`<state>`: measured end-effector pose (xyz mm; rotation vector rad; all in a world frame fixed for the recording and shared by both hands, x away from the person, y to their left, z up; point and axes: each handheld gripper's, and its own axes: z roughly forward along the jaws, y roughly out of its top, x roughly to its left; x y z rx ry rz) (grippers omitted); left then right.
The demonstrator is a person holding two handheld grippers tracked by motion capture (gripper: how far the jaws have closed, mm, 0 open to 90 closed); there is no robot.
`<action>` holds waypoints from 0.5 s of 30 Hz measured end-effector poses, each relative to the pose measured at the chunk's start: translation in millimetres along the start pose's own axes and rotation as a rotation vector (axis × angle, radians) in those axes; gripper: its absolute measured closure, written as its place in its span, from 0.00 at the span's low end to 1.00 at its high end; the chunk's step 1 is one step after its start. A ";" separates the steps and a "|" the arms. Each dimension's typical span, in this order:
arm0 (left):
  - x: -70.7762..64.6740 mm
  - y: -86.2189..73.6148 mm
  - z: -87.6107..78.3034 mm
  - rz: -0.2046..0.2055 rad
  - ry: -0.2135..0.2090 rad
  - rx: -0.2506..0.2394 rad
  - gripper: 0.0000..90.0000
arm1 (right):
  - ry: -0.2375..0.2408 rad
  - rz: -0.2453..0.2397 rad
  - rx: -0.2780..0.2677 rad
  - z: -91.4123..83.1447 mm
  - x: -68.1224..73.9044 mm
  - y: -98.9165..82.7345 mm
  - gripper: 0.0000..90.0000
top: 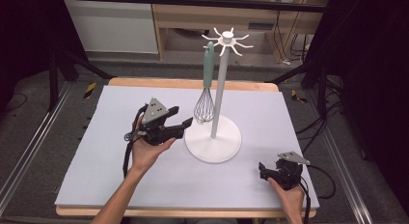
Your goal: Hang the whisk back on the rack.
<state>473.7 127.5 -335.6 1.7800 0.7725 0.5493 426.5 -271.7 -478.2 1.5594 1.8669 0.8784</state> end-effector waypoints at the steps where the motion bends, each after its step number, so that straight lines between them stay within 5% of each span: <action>1: 1.0 -4.1 -1.0 -0.002 0.002 0.002 0.42 | 0.000 0.001 0.001 0.1 0.0 0.0 0.08; 15: 22.5 -65.3 -22.0 -0.034 0.056 0.073 0.40 | -0.004 0.004 0.003 0.3 0.6 -0.3 0.08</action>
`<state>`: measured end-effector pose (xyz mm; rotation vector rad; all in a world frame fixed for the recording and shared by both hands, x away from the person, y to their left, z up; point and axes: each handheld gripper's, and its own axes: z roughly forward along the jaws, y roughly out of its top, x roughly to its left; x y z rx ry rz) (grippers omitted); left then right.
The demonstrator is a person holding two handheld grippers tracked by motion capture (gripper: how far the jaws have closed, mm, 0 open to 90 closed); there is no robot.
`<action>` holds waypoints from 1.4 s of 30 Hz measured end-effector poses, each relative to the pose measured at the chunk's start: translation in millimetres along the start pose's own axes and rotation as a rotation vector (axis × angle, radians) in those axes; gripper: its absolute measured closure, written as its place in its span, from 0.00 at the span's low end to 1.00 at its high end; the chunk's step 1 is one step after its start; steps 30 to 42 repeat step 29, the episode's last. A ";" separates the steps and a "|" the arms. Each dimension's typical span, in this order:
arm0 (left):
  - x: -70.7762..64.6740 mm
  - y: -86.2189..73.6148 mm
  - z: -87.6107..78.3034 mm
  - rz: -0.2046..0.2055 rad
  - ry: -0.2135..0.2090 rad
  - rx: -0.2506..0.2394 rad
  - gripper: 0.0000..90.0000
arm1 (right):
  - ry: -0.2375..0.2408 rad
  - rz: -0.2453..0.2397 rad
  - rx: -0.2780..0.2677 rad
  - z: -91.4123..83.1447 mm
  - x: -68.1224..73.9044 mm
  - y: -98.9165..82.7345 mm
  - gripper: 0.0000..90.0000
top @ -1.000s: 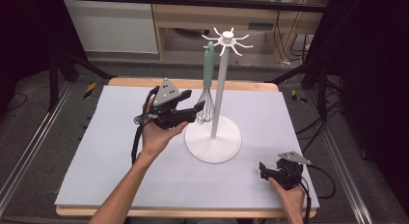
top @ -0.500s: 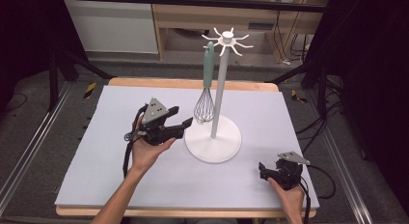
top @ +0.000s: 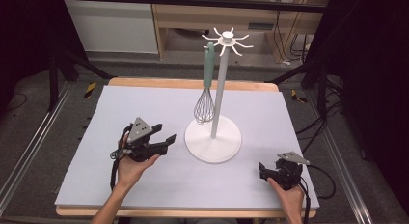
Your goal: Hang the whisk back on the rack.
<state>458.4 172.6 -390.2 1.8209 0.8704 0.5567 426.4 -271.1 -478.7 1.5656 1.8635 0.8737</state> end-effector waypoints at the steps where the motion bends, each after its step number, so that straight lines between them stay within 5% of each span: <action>1: 0.0 0.0 0.0 0.000 0.000 0.000 0.40 | 0.000 0.000 0.000 0.0 0.0 0.0 0.08; 28: 77.1 -83.5 -30.8 -0.157 0.229 0.159 0.36 | -0.038 -0.002 0.022 0.5 -5.0 -3.1 0.08; 42: 77.1 -83.5 -30.8 -0.157 0.229 0.159 0.35 | -0.038 -0.002 0.022 0.5 -5.0 -3.1 0.08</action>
